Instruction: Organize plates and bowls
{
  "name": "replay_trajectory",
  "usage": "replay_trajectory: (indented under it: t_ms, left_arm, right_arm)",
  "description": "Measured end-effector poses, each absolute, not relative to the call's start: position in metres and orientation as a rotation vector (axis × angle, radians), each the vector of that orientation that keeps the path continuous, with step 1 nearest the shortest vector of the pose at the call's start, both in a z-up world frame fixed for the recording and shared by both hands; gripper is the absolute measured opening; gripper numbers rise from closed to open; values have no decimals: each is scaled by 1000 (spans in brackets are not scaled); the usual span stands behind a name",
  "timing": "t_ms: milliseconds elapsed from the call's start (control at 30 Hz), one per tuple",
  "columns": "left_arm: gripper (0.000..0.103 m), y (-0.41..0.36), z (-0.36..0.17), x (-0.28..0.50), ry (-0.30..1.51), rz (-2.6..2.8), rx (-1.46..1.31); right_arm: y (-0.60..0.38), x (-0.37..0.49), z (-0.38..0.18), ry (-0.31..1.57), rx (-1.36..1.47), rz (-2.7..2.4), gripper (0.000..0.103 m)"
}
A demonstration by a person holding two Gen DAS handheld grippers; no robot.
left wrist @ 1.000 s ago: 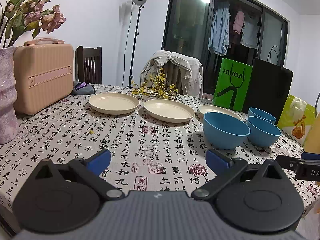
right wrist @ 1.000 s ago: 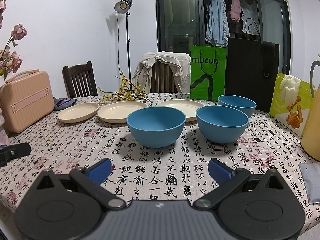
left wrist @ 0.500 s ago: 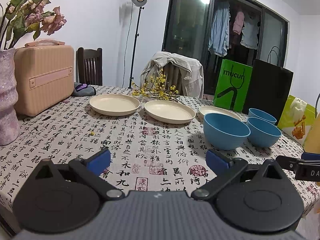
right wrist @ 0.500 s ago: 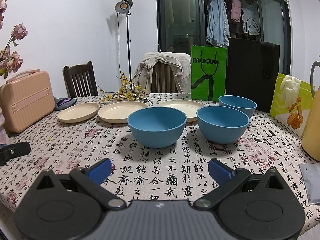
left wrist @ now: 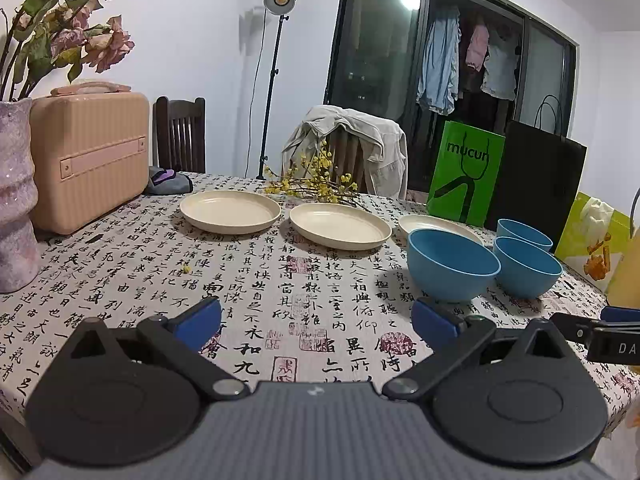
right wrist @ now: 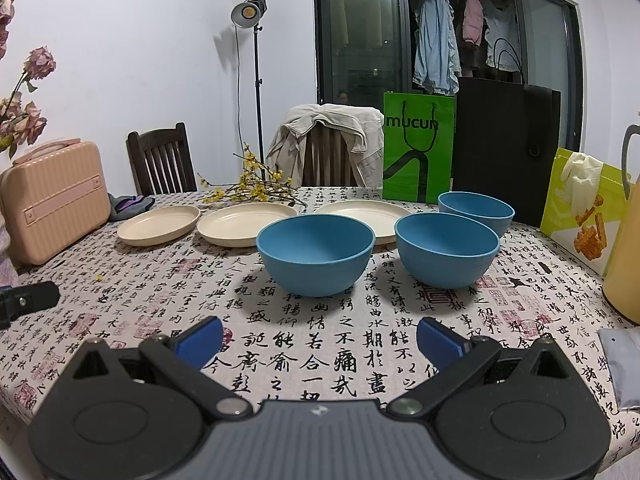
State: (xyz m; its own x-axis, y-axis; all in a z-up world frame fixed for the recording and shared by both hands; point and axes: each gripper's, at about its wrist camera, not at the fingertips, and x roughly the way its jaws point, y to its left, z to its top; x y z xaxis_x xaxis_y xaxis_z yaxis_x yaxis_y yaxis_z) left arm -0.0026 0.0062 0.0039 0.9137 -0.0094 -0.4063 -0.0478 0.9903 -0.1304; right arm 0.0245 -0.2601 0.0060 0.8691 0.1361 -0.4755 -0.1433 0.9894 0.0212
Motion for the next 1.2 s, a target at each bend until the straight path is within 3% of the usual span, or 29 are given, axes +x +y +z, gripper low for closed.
replay_trajectory:
  t_ms: [1200]
  left_arm:
    - [103, 74, 53, 90, 356, 130, -101]
  right_arm:
    - [-164, 147, 45, 473, 1, 319, 103]
